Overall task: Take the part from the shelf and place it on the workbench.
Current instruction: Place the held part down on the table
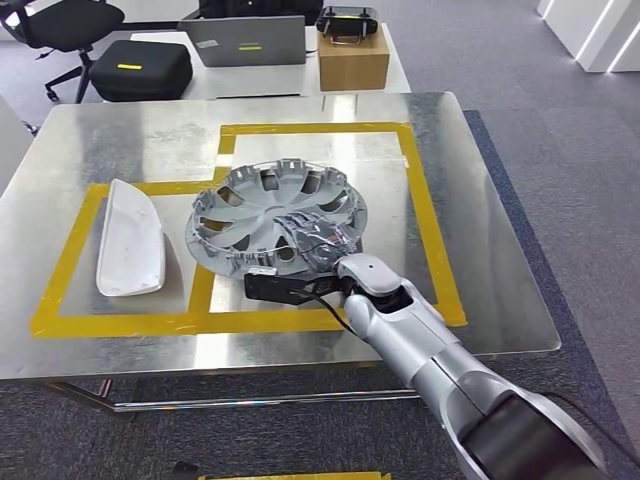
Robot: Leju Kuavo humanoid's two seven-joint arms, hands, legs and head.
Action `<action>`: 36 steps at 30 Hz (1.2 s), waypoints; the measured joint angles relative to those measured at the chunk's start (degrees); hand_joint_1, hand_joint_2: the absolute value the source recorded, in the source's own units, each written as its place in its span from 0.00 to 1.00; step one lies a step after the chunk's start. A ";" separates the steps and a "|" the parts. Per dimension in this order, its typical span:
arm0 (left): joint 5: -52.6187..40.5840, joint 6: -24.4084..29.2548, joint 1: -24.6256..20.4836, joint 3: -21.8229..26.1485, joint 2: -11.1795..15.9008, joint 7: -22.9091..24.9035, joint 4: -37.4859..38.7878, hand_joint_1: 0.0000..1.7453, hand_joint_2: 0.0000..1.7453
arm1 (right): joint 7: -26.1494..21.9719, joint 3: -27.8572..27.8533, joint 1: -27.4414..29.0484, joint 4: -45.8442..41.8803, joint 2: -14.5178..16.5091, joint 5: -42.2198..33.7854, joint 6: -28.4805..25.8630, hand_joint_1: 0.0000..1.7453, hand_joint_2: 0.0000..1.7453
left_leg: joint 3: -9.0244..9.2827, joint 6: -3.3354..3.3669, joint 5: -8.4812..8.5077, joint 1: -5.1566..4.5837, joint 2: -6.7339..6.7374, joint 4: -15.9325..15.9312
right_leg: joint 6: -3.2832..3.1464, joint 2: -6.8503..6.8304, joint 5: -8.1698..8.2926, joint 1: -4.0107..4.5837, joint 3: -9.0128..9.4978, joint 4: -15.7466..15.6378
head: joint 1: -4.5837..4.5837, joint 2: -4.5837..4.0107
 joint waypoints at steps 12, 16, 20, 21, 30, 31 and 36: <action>2.90 -0.02 0.61 0.14 0.08 0.36 0.03 0.00 0.00 | 12.41 5.16 -8.04 3.72 -3.90 11.38 3.92 0.00 1.00 | -0.01 0.00 0.00 0.00 0.00 0.01 | 0.00 0.00 0.00 -0.01 -0.01 0.00 | 0.00 0.00; 3.52 0.01 0.78 0.20 0.08 0.38 0.02 0.00 0.00 | 12.58 6.01 -10.28 4.27 -6.00 12.87 6.34 0.00 1.00 | -0.01 0.00 0.00 -0.01 0.00 0.02 | 0.00 0.00 0.01 -0.01 -0.01 0.00 | 0.01 0.00; 3.70 0.13 0.88 0.21 0.08 0.40 0.02 0.00 0.00 | 12.47 6.54 -11.05 4.52 -7.07 13.15 6.61 0.00 1.00 | -0.01 0.00 0.00 -0.01 0.00 0.02 | 0.00 0.00 0.01 -0.01 -0.02 0.00 | -0.01 0.00; 3.75 0.15 0.88 0.22 0.08 0.41 0.02 0.00 0.00 | 12.46 6.69 -11.12 4.53 -7.25 13.23 6.64 0.00 1.00 | -0.01 0.00 0.00 -0.01 0.00 0.02 | 0.00 0.00 0.01 -0.01 -0.03 0.00 | -0.01 0.00; 6.50 0.58 1.33 1.60 -0.12 0.42 0.01 0.00 0.00 | 3.86 8.58 -15.36 4.39 -10.76 11.48 17.44 0.00 1.00 | -0.02 0.00 0.00 -0.01 -0.01 0.02 | 0.00 -0.01 0.01 -0.01 -0.04 0.01 | 0.00 0.00; 6.94 0.64 1.41 1.86 -0.14 0.42 0.01 0.00 0.00 | 2.30 9.06 -16.22 4.14 -11.37 10.73 19.36 0.00 1.00 | -0.02 0.00 0.00 -0.01 0.00 0.02 | 0.00 0.00 0.01 -0.01 -0.04 0.01 | -0.01 0.00; 9.00 0.79 1.73 3.38 -0.41 0.31 -0.05 0.00 0.00 | -2.09 12.65 -20.22 0.43 -15.91 5.10 25.25 0.00 1.00 | -0.02 0.00 0.00 -0.04 -0.01 0.03 | 0.00 -0.03 0.01 -0.04 -0.04 0.01 | -0.01 0.00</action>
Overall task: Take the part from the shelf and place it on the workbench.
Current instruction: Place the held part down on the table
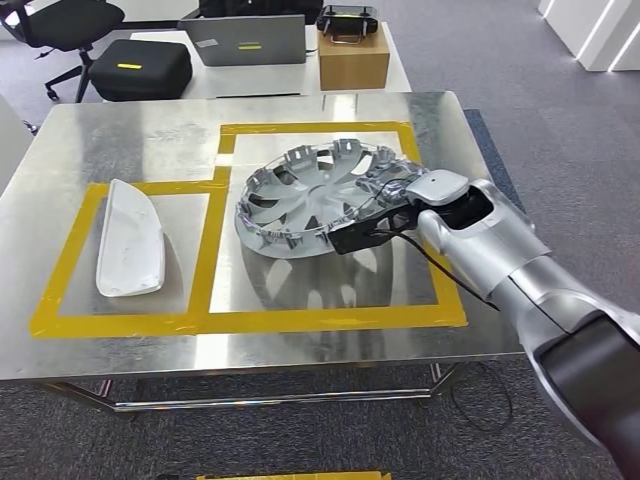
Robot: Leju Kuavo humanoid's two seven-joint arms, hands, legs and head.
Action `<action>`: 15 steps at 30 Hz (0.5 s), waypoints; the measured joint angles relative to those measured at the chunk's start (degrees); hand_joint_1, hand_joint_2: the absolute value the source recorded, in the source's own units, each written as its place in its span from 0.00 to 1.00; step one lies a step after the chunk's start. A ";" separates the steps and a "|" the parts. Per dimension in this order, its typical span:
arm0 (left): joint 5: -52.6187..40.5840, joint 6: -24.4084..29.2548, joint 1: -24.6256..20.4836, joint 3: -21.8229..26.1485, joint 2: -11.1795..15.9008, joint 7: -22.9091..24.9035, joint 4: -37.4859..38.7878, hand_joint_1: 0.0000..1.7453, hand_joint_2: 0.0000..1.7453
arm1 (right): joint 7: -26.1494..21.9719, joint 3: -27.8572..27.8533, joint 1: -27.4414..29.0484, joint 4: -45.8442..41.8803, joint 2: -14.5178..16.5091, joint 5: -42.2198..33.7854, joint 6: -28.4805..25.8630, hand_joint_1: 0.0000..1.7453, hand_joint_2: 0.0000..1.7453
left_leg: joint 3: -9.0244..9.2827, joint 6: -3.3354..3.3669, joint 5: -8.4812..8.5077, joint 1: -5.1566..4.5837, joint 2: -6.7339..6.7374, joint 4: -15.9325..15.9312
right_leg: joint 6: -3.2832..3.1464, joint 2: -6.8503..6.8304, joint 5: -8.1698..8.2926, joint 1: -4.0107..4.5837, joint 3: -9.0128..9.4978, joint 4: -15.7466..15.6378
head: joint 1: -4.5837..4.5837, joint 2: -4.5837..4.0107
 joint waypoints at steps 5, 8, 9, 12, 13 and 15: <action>1.25 -0.42 0.31 1.32 -0.48 -0.16 -0.35 0.00 0.00 | -1.31 4.04 -3.34 -5.25 -6.03 -6.07 1.82 0.00 1.00 | 0.00 0.00 0.00 -0.02 -0.01 0.01 | 0.00 -0.01 0.00 -0.01 0.01 -0.01 | 0.00 0.00; 1.83 -0.88 0.35 1.90 -0.77 -0.61 -0.67 0.00 0.00 | -1.63 5.92 -4.19 -8.36 -9.31 -8.79 1.80 0.00 1.00 | 0.01 0.00 0.00 -0.02 -0.03 0.01 | 0.01 -0.01 0.00 -0.01 0.02 -0.01 | 0.01 0.00; 1.91 -0.98 0.36 2.10 -0.84 -0.72 -0.76 0.00 0.00 | -1.59 6.45 -4.34 -9.31 -10.25 -9.68 1.78 0.00 1.00 | 0.01 0.00 0.00 -0.02 -0.03 0.01 | 0.01 0.00 0.01 -0.01 0.02 -0.01 | 0.02 0.00; 1.95 -1.26 0.35 2.43 -0.98 -1.12 -1.04 0.00 0.00 | -0.94 7.85 -4.53 -11.73 -12.42 -12.36 1.69 0.00 1.00 | 0.03 0.01 0.00 -0.02 -0.04 0.01 | 0.03 0.02 0.02 -0.01 0.01 -0.01 | 0.01 0.00; 1.94 -1.34 0.34 2.46 -1.01 -1.24 -1.10 0.00 0.00 | -0.65 8.30 -4.54 -12.36 -12.97 -13.15 1.69 0.00 1.00 | 0.03 0.01 0.00 -0.02 -0.04 0.01 | 0.03 0.02 0.02 -0.01 0.01 -0.01 | 0.01 0.00; 1.91 -1.42 0.34 2.49 -1.02 -1.37 -1.16 0.00 0.00 | -0.33 9.27 -4.53 -13.35 -14.01 -14.63 1.65 0.00 1.00 | 0.04 0.01 0.00 -0.02 -0.04 0.01 | 0.03 0.01 0.03 0.00 0.01 -0.01 | -0.01 0.00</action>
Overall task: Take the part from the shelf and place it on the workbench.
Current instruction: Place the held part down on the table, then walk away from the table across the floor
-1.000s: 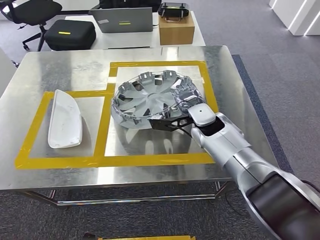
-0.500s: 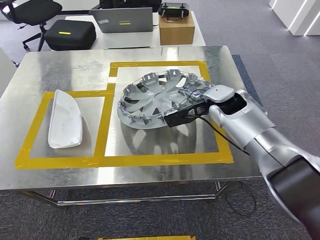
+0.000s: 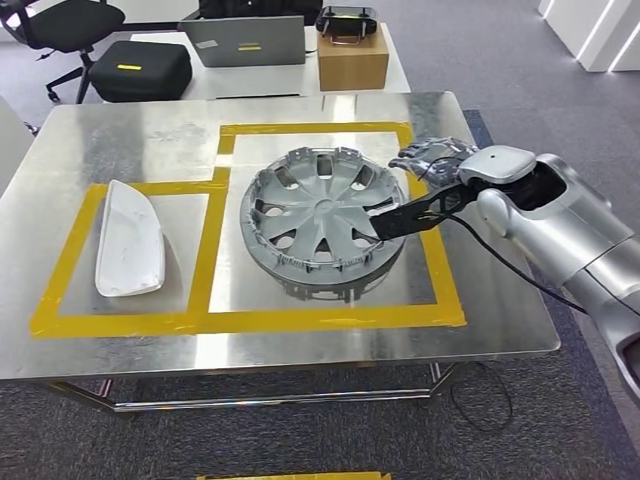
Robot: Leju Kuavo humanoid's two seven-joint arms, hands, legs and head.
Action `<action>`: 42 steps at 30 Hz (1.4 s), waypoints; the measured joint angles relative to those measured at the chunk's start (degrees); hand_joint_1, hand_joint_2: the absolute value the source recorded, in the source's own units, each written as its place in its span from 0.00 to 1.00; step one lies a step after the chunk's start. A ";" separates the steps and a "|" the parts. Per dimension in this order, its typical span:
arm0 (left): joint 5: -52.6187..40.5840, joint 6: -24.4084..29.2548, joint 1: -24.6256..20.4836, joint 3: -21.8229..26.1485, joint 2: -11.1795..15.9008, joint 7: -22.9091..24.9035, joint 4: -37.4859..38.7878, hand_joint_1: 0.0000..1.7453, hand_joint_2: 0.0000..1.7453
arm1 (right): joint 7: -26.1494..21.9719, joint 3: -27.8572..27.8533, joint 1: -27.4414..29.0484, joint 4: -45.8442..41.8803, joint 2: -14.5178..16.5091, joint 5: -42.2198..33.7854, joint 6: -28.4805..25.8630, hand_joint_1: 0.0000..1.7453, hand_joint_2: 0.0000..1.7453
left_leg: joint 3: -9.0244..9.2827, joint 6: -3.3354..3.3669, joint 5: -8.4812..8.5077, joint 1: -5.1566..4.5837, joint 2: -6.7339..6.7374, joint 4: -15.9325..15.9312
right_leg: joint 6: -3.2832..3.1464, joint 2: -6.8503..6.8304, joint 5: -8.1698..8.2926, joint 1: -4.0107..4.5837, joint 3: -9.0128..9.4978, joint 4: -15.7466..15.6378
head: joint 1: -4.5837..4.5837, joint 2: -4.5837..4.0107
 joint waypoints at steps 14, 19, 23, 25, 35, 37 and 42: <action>0.97 -0.91 0.17 1.43 -1.67 1.54 -1.74 0.00 1.00 | 8.65 -5.51 8.85 -1.36 -10.39 -3.46 -18.69 0.00 1.00 | 0.01 0.07 -0.04 -0.04 -0.18 0.03 | 0.04 -0.20 -0.03 -0.05 0.10 -0.06 | 0.01 0.00; -0.27 -0.02 0.23 1.44 -2.40 2.54 -2.15 0.00 1.00 | 14.90 -20.29 22.73 0.21 -14.29 -0.80 -32.71 0.00 1.00 | 0.02 0.12 -0.07 -0.01 -0.99 0.09 | 0.24 -1.03 -0.20 -0.04 0.43 -0.18 | 0.02 0.00; -0.61 1.16 0.49 1.45 -2.68 2.87 -2.15 0.00 1.00 | 14.21 -36.78 34.86 2.88 -15.30 3.31 -41.96 0.00 1.00 | -0.03 0.18 -0.11 -0.03 -1.23 0.07 | 0.28 -1.20 -0.27 -0.06 0.47 -0.18 | 0.00 0.00; -0.60 1.92 0.41 1.48 -2.92 3.17 -2.16 0.00 1.00 | 14.10 -44.82 40.89 3.20 -14.89 4.39 -46.32 0.00 1.00 | -0.02 0.24 -0.17 -0.03 -1.30 0.06 | 0.29 -1.29 -0.37 -0.04 0.52 -0.18 | 0.00 0.00; -0.47 3.80 0.32 2.45 -4.74 4.85 -2.79 0.00 1.00 | 8.79 -71.48 59.67 2.20 -5.11 7.99 -52.79 0.00 1.00 | 0.09 0.31 -0.22 0.02 -1.38 -0.06 | 0.15 -1.29 -0.57 0.05 0.57 -0.18 | 0.00 0.00; -0.37 4.23 0.33 2.71 -4.99 5.23 -3.17 0.00 1.00 | 6.60 -74.08 62.61 1.87 -1.65 10.46 -55.23 0.00 1.00 | 0.13 0.30 -0.22 0.03 -1.36 -0.10 | 0.11 -1.27 -0.59 0.06 0.57 -0.18 | -0.01 0.00; -0.04 5.99 0.35 2.92 -5.27 5.53 -3.74 0.00 1.00 | 4.37 -78.61 68.26 2.11 7.15 13.89 -58.57 0.00 1.00 | 0.25 0.27 -0.24 0.04 -1.30 -0.22 | -0.02 -1.20 -0.67 0.06 0.57 -0.18 | -0.03 0.00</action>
